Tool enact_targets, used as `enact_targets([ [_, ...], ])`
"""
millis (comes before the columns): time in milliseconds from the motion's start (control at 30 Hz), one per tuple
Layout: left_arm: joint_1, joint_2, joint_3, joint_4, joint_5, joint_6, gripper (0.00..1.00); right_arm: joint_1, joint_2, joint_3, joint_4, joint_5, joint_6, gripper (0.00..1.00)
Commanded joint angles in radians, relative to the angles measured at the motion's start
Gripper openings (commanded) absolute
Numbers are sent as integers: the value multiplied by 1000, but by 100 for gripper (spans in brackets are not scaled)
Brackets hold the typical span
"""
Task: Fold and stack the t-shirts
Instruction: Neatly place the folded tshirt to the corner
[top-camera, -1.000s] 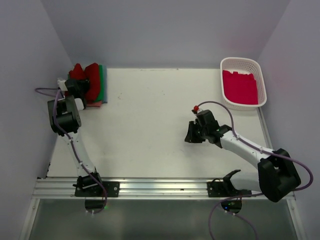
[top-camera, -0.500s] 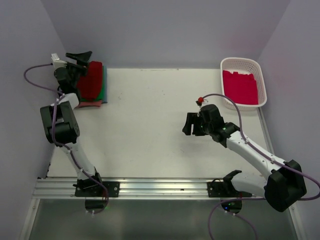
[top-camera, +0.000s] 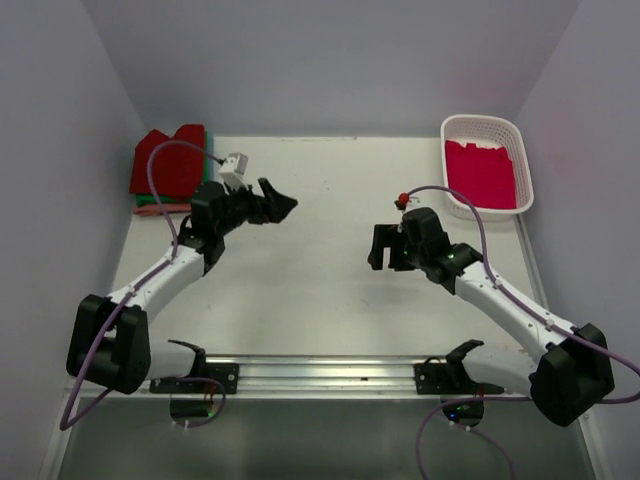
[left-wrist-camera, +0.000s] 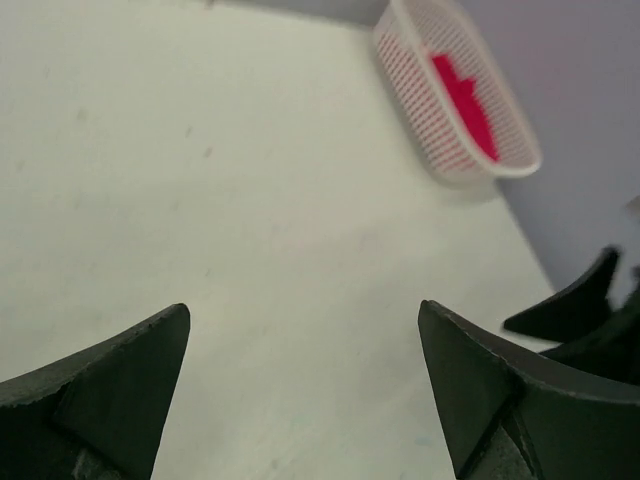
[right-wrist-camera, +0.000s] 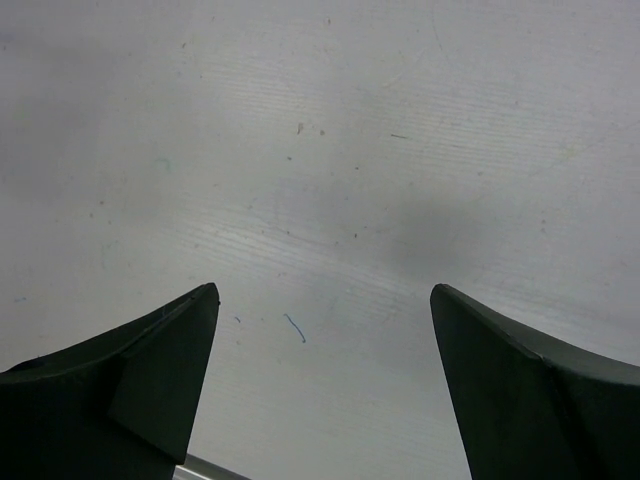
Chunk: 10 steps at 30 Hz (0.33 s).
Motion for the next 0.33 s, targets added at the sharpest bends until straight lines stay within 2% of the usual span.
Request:
enact_targets([
  [0, -41, -112, -103, -251, -166, 164, 100, 5, -47, 18, -22, 41, -22, 92],
  [167, -61, -226, -192, -389, -216, 197, 100, 3, -63, 12, -45, 78, -22, 99],
  [300, -61, -300, -230, -400, -215, 186, 100, 3, -67, 18, -50, 95, -17, 99],
])
